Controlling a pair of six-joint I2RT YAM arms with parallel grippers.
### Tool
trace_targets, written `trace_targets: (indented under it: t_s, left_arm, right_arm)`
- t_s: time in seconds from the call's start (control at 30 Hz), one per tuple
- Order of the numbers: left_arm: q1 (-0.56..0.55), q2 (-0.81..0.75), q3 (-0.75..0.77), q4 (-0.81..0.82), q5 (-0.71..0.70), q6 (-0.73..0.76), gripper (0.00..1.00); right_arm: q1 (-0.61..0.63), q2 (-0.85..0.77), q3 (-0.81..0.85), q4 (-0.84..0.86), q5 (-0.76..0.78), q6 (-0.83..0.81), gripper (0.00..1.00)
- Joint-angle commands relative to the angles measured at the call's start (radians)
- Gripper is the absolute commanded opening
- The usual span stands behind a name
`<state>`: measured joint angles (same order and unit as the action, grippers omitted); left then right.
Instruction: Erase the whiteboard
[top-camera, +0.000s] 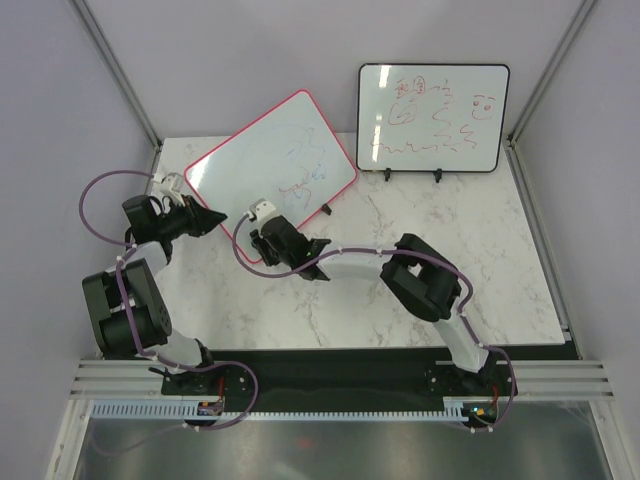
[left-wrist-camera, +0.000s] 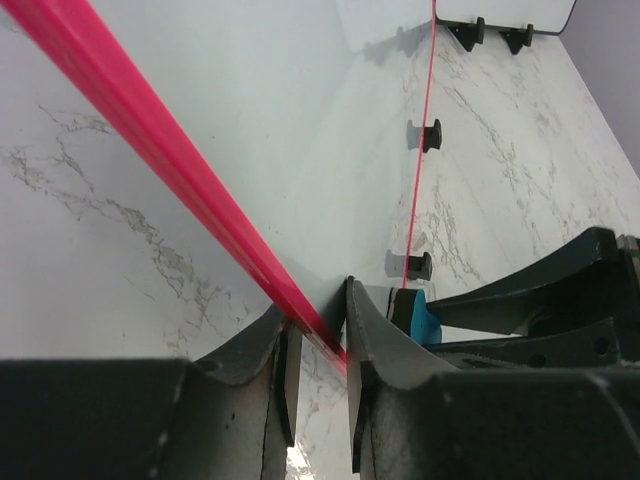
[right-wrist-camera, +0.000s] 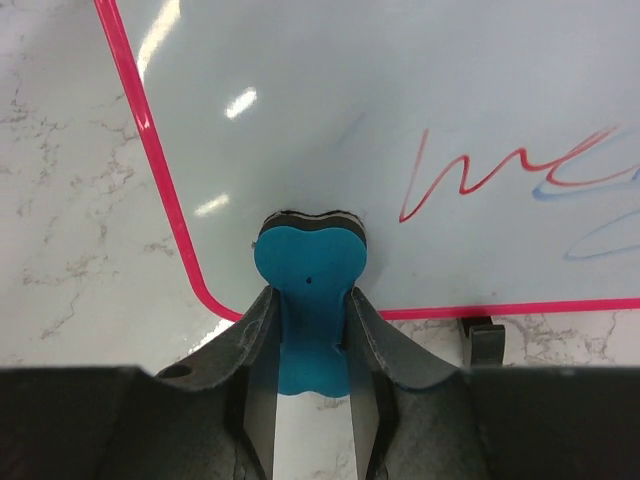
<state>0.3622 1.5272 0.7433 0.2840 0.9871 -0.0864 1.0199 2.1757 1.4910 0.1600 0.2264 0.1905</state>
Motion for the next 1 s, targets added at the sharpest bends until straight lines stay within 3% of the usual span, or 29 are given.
trace_targets:
  t_s: [0.0,0.23,0.47,0.97]
  left_arm:
    - [-0.002,-0.035,0.024,0.053,-0.022,0.120,0.02]
    - [0.000,-0.039,0.024,0.052,-0.018,0.114,0.02]
    - [-0.002,-0.039,0.028,0.052,-0.018,0.116,0.02]
    - [0.000,-0.041,0.045,0.026,-0.022,0.120,0.02]
  right_arm:
    - [-0.035,0.028,0.133,-0.022,-0.029,0.012,0.00]
    - [-0.147,0.095,0.184,0.058,-0.030,0.056,0.00]
    - [-0.238,0.042,0.050,0.113,0.093,0.057,0.00]
    - [-0.021,0.041,-0.044,0.312,-0.070,0.000,0.00]
